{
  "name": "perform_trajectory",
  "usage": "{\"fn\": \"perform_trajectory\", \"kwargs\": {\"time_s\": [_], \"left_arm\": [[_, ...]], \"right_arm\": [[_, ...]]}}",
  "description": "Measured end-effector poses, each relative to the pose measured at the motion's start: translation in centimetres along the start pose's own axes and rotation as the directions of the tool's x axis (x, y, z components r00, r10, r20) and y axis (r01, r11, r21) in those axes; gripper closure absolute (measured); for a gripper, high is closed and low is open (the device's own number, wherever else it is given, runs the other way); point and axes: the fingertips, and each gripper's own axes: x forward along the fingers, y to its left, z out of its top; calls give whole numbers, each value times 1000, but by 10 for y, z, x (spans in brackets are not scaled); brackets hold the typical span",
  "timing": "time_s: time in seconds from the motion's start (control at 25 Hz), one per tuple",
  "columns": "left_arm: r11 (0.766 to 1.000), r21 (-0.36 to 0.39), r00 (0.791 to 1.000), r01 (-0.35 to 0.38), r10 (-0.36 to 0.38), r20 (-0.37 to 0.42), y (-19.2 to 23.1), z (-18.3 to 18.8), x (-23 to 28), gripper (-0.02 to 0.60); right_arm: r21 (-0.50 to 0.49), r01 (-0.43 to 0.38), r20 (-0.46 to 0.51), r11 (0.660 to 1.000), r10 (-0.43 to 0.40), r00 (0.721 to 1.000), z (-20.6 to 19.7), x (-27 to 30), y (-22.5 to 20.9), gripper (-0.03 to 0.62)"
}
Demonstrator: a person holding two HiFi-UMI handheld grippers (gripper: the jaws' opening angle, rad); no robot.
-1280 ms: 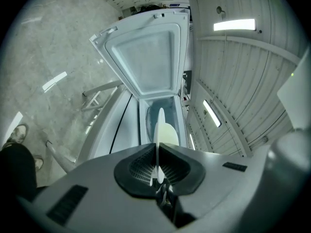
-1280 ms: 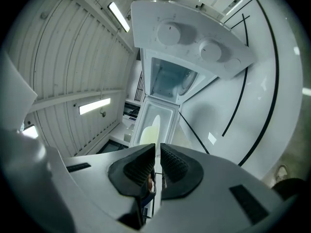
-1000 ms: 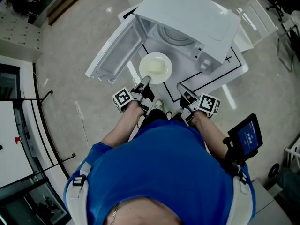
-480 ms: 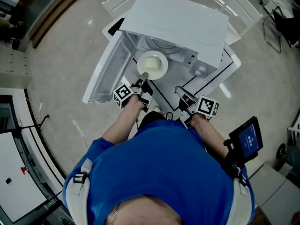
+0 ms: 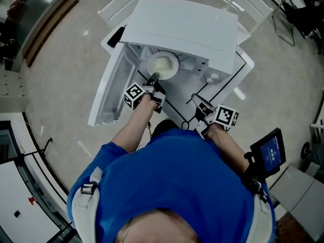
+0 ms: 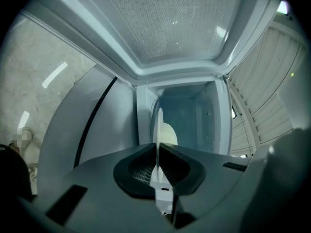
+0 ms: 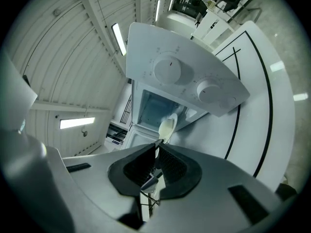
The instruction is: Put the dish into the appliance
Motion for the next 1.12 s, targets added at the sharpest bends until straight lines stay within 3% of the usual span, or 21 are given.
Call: {"fn": "perform_trajectory", "kwargs": {"time_s": [0.84, 1.0, 1.12], "left_arm": [[998, -3, 998, -67, 67, -6, 8, 11, 55, 568], [997, 4, 997, -76, 76, 0, 8, 13, 62, 568], [997, 11, 997, -80, 80, 4, 7, 14, 68, 568]], "right_arm": [[39, 82, 88, 996, -85, 992, 15, -17, -20, 579], [46, 16, 111, 999, -21, 994, 19, -13, -11, 579], [46, 39, 115, 998, -44, 992, 21, -16, -15, 579]]}}
